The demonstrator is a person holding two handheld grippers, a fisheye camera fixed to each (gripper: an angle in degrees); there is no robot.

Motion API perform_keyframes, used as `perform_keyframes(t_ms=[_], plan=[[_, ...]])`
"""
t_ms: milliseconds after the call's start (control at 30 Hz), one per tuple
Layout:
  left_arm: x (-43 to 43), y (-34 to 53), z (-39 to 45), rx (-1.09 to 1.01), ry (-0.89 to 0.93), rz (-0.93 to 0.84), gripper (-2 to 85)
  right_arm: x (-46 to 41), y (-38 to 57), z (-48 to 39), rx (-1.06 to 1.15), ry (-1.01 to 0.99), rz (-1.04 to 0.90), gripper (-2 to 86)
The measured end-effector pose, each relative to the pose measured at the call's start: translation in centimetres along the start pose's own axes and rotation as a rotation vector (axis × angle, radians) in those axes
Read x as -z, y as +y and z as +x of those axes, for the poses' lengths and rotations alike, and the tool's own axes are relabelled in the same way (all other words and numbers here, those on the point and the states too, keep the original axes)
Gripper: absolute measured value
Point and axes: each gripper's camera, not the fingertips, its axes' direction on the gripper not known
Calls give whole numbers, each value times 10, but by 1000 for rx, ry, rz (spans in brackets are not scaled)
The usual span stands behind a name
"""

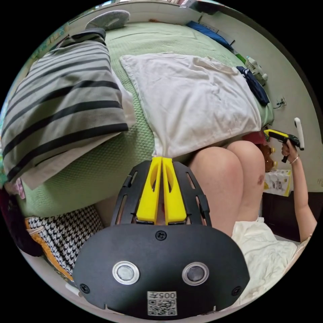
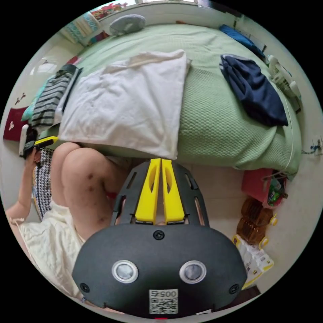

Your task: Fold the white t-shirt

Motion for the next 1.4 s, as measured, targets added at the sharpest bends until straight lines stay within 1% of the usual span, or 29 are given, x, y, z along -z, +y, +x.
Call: perform_keyframes(t_ms=[100, 167, 300, 400, 533, 667, 767, 833, 900, 967, 1000, 1067, 1133, 1167, 1200, 1267, 1333, 1400], plan=[[17, -1, 16, -47, -69, 45, 1, 29, -10, -18, 69, 16, 84, 6], [33, -13, 32, -85, -96, 126, 7, 46, -30, -38, 124, 44, 142, 16], [43, -52, 56, -128, -122, 216, 28, 46, -74, -72, 213, 119, 157, 29], [37, -95, 66, -117, -124, 265, 37, 32, -109, -93, 247, 151, 152, 26], [20, -153, 81, -150, -103, 280, 7, 9, -153, -104, 179, 220, 150, 1], [-9, -199, 107, -189, -181, 237, -2, -11, -193, -115, 152, 191, 141, -11], [-30, -220, 117, -122, -220, 249, -2, -23, -219, -121, 85, 206, 133, -12], [-41, -230, 119, -104, -209, 237, -1, -29, -232, -125, 80, 185, 133, -12], [-50, -238, 118, -74, -230, 230, -1, -33, -246, -128, 76, 219, 135, -12], [-60, -245, 111, -43, -298, 206, 0, -27, -267, -125, 32, 253, 184, -12], [-61, -245, 109, -45, -300, 206, 0, -24, -273, -123, 18, 244, 198, -12], [-62, -243, 101, -73, -240, 226, 0, -15, -287, -114, -36, 256, 264, -12], [-58, -240, 94, -11, -263, 235, 0, -13, -293, -105, -116, 303, 278, -12], [-54, -236, 89, 27, -284, 250, 0, -11, -292, -101, -141, 289, 275, -12], [-52, -234, 87, 37, -287, 260, -1, -10, -290, -100, -138, 264, 276, -12], [-44, -224, 83, 59, -264, 290, -2, -10, -274, -107, -60, 147, 283, -12], [-42, -221, 86, 37, -232, 303, -3, -15, -261, -123, 29, 122, 267, -12], [-45, -223, 96, 0, -200, 300, -4, -22, -252, -140, 77, 155, 248, -11]])
